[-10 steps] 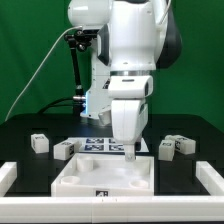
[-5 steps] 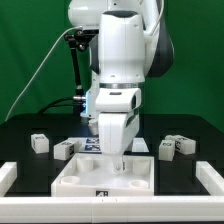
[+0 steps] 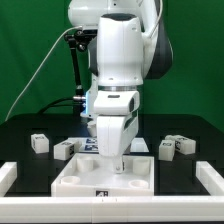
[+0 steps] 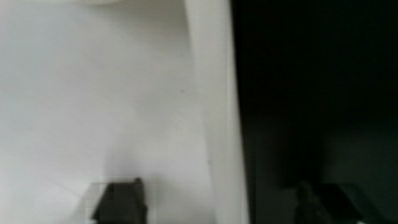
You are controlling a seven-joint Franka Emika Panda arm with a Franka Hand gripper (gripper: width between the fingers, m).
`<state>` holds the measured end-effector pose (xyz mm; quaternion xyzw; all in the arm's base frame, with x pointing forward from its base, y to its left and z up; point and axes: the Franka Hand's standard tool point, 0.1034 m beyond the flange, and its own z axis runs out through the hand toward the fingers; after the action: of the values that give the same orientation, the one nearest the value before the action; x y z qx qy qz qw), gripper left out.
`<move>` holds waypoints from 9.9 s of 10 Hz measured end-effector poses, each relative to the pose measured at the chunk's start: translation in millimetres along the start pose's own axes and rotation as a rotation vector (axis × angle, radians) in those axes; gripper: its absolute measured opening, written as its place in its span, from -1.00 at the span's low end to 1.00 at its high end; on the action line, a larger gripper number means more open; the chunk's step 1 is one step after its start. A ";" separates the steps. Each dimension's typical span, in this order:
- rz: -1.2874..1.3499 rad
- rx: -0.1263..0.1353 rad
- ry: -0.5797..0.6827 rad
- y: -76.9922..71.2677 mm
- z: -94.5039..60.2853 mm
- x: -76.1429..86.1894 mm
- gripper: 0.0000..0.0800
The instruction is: Assemble one leg
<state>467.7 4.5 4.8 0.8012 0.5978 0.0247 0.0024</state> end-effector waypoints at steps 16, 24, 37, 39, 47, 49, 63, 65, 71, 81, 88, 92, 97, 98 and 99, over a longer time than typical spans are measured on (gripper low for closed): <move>-0.190 0.032 -0.024 5.3 -0.7 3.4 -0.85; -0.271 0.047 0.003 2.7 0.9 49.5 -0.85; -0.255 0.048 0.018 -4.9 0.3 77.9 0.56; -0.255 0.048 0.018 -4.8 0.3 77.7 0.61; -0.059 0.011 -0.002 -31.3 -45.7 83.4 0.62; 0.036 0.017 -0.002 -31.7 -43.2 83.6 0.62; 0.639 0.067 -0.054 -133.5 -46.6 135.8 0.62; 0.694 0.117 -0.226 -148.2 -39.9 141.1 0.62; 0.667 0.300 -0.649 -159.5 -21.8 138.5 0.62; 0.671 0.347 -0.732 -161.1 -2.8 134.5 0.62; 0.671 0.347 -0.729 -160.4 -2.4 134.8 -0.28; 0.663 0.392 -0.736 -157.7 -20.3 135.3 -0.28; 0.749 0.461 -0.694 -126.4 -106.5 134.0 -0.27; 0.749 0.456 -0.680 -125.2 -103.1 135.8 -0.27; 0.772 0.391 -0.573 -114.0 -100.2 140.4 -0.27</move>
Offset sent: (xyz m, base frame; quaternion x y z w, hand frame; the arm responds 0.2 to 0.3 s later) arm 0.0000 0.0000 0.0000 0.0000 0.0000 0.0000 1.0000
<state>394.1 169.0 106.2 0.9235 0.2273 -0.3088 0.0070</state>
